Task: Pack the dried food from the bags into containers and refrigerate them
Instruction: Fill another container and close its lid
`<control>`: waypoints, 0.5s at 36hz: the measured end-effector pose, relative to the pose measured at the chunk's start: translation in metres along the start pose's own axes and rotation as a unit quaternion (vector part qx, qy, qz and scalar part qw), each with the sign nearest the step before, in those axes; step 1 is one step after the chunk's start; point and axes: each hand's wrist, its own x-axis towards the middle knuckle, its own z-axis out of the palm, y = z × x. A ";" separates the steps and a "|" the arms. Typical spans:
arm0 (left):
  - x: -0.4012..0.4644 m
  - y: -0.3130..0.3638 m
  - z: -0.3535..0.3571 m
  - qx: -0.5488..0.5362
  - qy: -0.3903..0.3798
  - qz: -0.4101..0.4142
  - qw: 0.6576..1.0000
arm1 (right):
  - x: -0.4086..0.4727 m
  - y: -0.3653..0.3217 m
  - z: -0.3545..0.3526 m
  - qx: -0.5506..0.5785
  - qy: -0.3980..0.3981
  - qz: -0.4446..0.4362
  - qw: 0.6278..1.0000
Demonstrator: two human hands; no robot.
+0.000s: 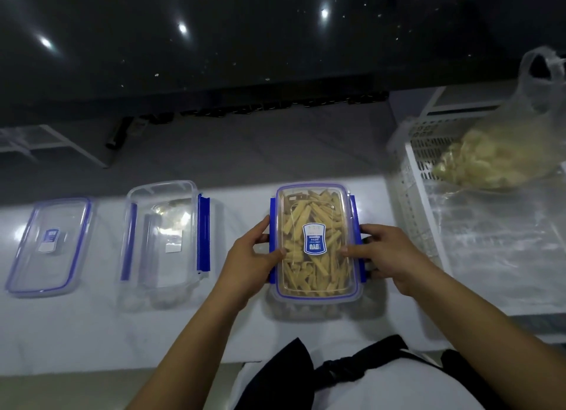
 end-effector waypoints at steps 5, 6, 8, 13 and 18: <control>0.001 -0.001 0.001 0.023 0.002 0.002 1.000 | 0.002 0.003 0.002 -0.037 0.021 -0.027 0.999; 0.001 -0.001 0.001 0.023 0.001 0.001 1.000 | 0.003 0.003 0.002 -0.045 0.021 -0.029 0.998; 0.001 -0.001 0.000 0.024 0.000 -0.001 1.000 | 0.003 0.003 0.002 -0.051 0.017 -0.033 0.998; 0.001 -0.002 -0.001 0.007 -0.006 0.000 1.000 | 0.000 0.003 0.003 -0.047 0.018 -0.041 0.998; 0.001 -0.004 -0.001 -0.028 -0.013 0.001 1.000 | -0.005 0.005 0.005 -0.013 0.029 -0.050 0.998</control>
